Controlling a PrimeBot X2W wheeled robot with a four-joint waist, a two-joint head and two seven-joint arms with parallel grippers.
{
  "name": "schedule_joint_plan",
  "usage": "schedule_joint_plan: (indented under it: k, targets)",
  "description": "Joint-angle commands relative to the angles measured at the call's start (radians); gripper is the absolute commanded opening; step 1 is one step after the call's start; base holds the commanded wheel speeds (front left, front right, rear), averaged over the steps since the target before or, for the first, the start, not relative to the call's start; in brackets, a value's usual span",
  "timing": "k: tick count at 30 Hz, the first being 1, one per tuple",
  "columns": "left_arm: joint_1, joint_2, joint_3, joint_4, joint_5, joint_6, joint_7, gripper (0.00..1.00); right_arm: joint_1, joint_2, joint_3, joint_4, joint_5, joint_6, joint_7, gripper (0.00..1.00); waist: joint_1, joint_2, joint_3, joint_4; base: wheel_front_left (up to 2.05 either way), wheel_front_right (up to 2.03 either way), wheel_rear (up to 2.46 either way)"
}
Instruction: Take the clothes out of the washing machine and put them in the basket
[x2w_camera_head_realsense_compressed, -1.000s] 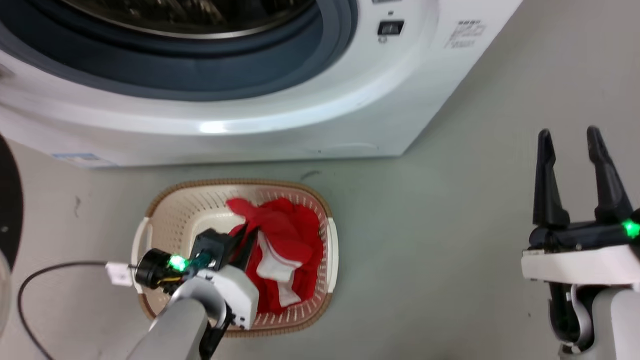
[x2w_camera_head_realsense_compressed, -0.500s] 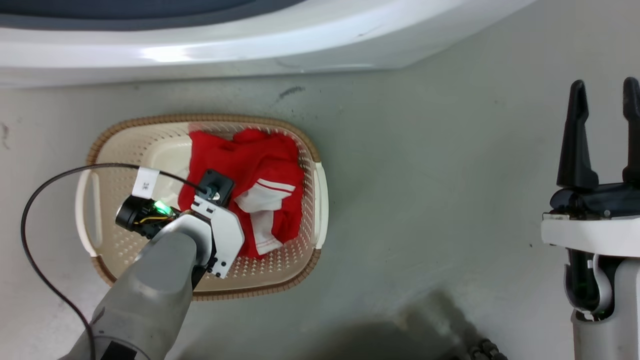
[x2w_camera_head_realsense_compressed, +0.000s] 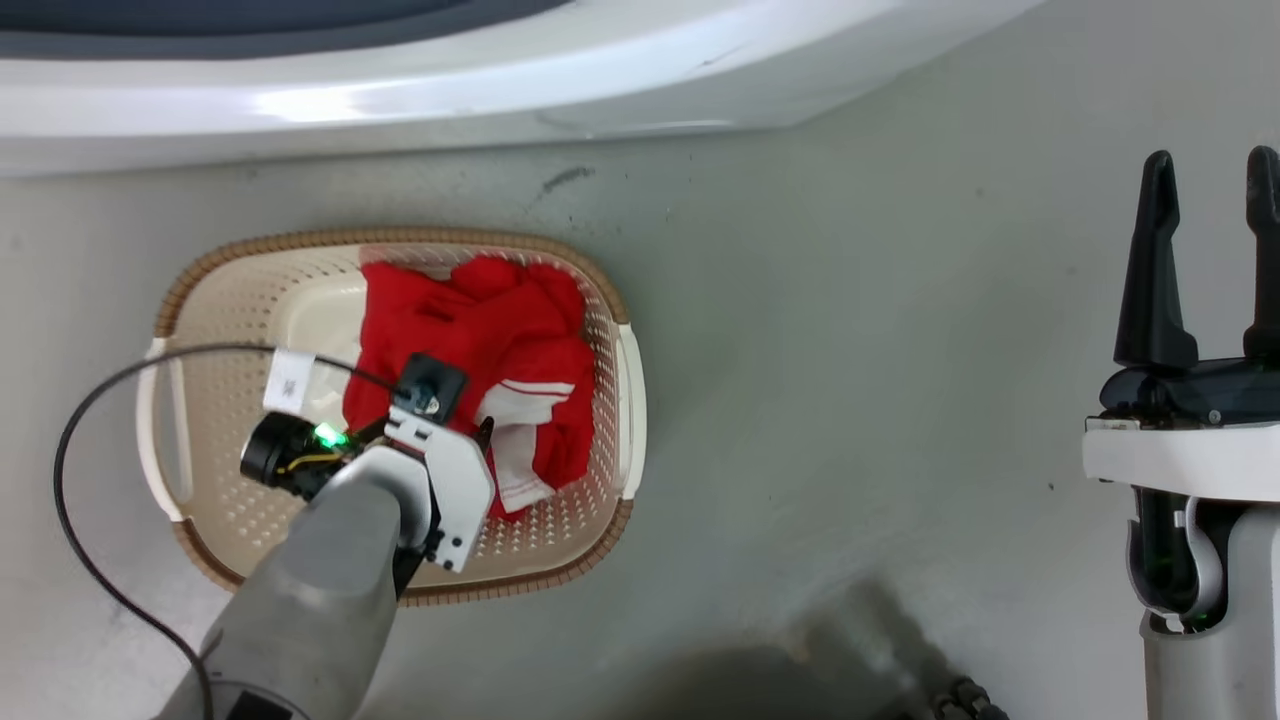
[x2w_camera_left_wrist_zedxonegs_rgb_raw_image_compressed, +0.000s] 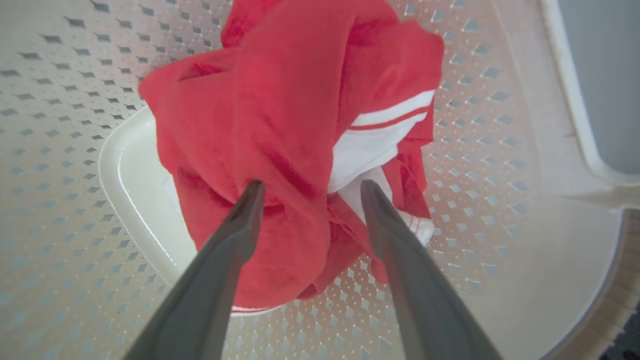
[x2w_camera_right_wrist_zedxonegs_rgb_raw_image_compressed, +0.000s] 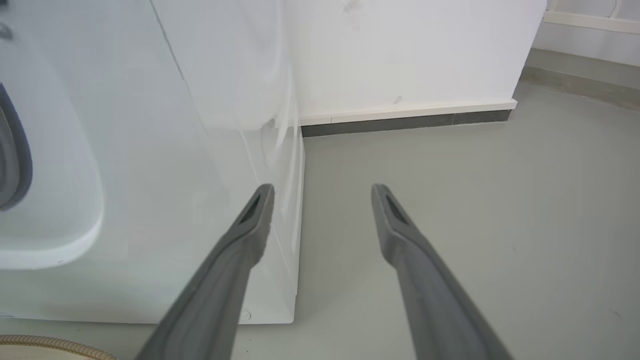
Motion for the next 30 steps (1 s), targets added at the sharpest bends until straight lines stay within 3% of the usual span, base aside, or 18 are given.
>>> schedule_joint_plan:
  k: [1,5,10,19,23,30]
  targets:
    - [0.024,-0.012,0.007,0.001,-0.008,0.0,-0.038,1.0,0.004,0.001,0.001,0.006,-0.002,-0.001,-0.002,1.0,-0.0001,0.0,-0.057,0.011,0.0,0.0,0.0]
    - [0.084,-0.029,0.045,-0.006,-0.053,0.016,-0.115,1.0,0.036,0.001,0.004,0.02,-0.009,-0.001,-0.002,1.0,-0.0001,0.0,-0.148,0.024,0.0,0.0,0.0]
    - [0.14,-0.029,0.075,-0.071,-0.075,0.048,-0.136,1.0,0.072,0.001,0.009,0.03,-0.019,-0.001,-0.002,1.0,-0.0001,0.0,-0.237,0.041,0.0,0.0,0.0]
    - [0.364,0.017,0.24,-0.523,-0.034,0.162,-0.136,1.0,0.157,0.001,0.018,0.046,-0.036,-0.001,-0.002,1.0,-0.0001,0.0,-0.409,0.082,0.0,0.0,0.0]
    - [0.473,0.01,0.327,-0.716,0.014,0.204,-0.136,1.0,0.192,0.001,0.021,0.051,-0.043,-0.001,-0.002,1.0,-0.0001,0.0,-0.478,0.097,0.0,0.0,0.0]
    - [0.636,-0.032,0.453,-0.969,0.1,0.24,-0.136,1.0,0.253,0.001,0.035,0.062,-0.05,-0.001,-0.002,1.0,-0.0001,0.0,-0.589,0.111,0.0,0.0,0.0]
